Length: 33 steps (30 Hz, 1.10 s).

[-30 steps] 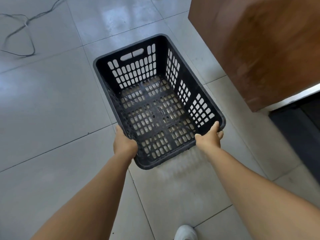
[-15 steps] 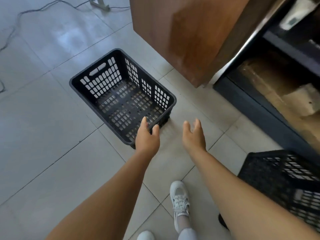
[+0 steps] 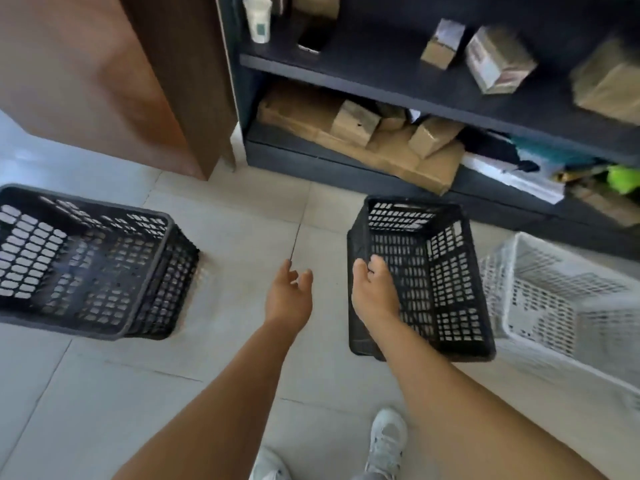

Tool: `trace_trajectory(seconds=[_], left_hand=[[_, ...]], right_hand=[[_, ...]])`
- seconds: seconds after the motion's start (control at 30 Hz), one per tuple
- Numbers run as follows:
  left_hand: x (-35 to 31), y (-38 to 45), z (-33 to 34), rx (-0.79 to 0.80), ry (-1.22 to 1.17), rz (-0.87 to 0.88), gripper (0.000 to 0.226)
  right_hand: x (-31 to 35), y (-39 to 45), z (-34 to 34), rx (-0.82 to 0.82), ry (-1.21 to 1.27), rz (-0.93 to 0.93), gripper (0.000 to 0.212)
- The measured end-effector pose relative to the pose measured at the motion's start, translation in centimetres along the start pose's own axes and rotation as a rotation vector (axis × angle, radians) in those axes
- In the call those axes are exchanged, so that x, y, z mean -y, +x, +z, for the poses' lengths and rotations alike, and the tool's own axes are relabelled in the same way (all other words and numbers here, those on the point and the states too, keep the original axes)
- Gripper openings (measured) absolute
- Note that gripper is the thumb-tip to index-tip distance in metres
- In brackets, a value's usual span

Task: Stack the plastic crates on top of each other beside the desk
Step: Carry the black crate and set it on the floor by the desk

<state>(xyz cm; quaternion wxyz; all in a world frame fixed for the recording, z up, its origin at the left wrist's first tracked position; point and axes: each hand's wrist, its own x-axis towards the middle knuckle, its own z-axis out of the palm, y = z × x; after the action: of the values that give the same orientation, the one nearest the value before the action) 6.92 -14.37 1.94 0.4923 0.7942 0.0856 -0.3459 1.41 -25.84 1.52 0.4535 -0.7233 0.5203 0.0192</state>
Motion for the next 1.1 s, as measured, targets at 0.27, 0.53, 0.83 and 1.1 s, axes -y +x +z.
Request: trace_trajectory(seconds=[0.27,0.53,0.83,1.1], left_hand=[[-2.9,-2.6,13.2,0.040,0.175,-0.032,0.060],[-3.1,0.4,21.9,0.052,0.334,-0.006,0.062],[1.8,9.4,27.8,0.044,0.615,0.014,0.060],[7.2,16.4,30.0,-0.119,0.776,0.000,0.062]], right_hand=[[-9.8,5.0,-14.7,-0.092,0.078,0.143,0.059],[-19.4,10.2,-18.9,-0.103,0.089,0.266,0.065],[-28.7,15.3,-12.0,-0.188,0.189,0.699,0.074],[-30.3,19.0,-6.8,-0.248,0.212,0.730,0.078]])
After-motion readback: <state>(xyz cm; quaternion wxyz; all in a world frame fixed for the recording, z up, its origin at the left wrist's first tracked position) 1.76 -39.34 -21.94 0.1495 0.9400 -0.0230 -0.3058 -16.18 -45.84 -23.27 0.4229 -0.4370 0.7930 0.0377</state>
